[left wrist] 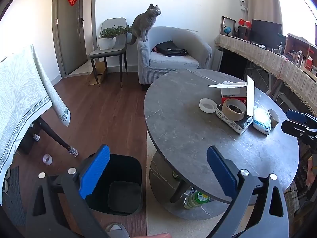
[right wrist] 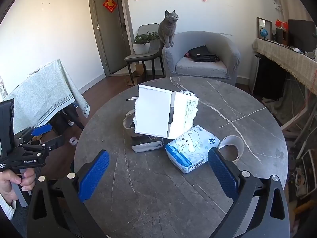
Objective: Collect trash
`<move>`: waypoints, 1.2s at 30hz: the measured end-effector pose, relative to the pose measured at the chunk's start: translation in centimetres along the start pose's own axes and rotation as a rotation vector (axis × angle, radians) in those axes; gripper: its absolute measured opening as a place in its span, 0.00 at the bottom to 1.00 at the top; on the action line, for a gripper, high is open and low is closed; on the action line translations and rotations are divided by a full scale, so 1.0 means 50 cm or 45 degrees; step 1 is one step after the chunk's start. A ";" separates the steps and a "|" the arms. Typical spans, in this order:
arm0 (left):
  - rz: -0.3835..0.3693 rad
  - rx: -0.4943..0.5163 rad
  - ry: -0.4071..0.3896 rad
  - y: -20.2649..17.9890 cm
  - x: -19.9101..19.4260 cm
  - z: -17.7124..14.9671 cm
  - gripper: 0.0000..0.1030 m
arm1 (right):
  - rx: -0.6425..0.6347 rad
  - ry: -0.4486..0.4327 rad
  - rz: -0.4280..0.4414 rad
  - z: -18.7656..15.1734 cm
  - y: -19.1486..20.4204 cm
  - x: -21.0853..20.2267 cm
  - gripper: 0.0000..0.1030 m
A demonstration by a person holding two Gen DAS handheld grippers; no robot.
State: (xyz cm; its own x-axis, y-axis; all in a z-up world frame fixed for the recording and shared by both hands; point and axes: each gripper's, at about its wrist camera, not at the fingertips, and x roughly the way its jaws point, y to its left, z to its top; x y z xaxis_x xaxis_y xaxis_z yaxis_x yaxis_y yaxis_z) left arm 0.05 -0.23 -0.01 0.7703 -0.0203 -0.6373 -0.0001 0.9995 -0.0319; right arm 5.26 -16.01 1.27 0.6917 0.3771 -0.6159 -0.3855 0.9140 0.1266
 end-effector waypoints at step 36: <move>-0.001 0.001 -0.005 -0.004 0.000 -0.001 0.97 | 0.008 0.005 -0.004 -0.002 -0.002 -0.004 0.97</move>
State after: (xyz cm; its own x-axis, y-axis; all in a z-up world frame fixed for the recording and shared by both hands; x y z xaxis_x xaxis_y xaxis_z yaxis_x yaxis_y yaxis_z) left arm 0.03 -0.45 -0.04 0.7730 -0.0211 -0.6341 0.0013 0.9995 -0.0318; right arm 5.12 -16.17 1.30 0.6903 0.3740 -0.6194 -0.3796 0.9160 0.1300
